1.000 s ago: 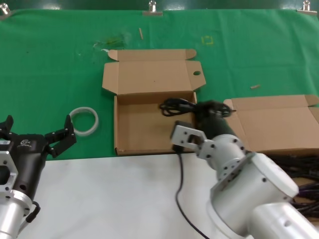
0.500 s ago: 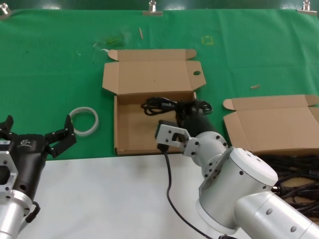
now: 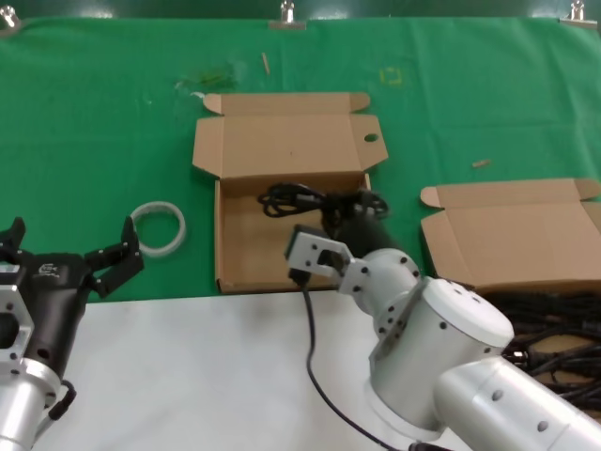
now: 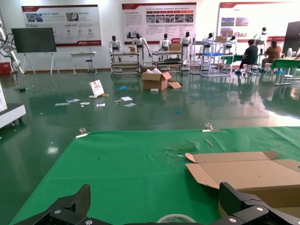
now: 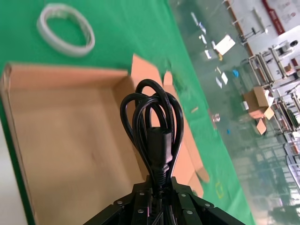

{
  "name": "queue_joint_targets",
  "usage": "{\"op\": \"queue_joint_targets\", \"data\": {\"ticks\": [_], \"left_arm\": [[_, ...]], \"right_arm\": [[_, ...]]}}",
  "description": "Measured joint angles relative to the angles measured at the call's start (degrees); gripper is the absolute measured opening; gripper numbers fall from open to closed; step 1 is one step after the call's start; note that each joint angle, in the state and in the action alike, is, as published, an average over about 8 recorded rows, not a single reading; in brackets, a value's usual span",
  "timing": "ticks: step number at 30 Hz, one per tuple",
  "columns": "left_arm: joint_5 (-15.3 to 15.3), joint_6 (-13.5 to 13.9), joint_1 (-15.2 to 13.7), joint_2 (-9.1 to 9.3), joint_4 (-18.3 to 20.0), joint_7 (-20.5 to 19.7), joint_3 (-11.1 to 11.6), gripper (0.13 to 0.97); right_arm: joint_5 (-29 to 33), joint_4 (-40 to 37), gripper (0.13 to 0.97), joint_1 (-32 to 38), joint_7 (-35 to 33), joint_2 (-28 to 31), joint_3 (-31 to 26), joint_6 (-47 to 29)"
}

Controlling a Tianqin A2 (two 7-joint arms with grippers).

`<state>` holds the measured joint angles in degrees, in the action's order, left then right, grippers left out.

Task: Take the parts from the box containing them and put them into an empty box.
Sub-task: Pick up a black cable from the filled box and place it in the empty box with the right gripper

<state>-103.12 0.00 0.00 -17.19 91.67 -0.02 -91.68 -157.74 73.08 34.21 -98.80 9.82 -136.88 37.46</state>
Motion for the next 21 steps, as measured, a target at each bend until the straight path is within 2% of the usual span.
{"op": "queue_joint_targets", "data": {"ticks": [10,21], "left_arm": [[0.0,0.0,0.0,0.0,0.0,0.0,0.0,0.965],[0.0,0.0,0.0,0.0,0.0,0.0,0.0,0.965]], "right_arm": [[0.0,-0.7,0.202,4.3,11.2,0.1,-8.7,-1.3],[0.0,-0.5,0.202,3.1,10.9,0.1,-7.7,0.0]]}}
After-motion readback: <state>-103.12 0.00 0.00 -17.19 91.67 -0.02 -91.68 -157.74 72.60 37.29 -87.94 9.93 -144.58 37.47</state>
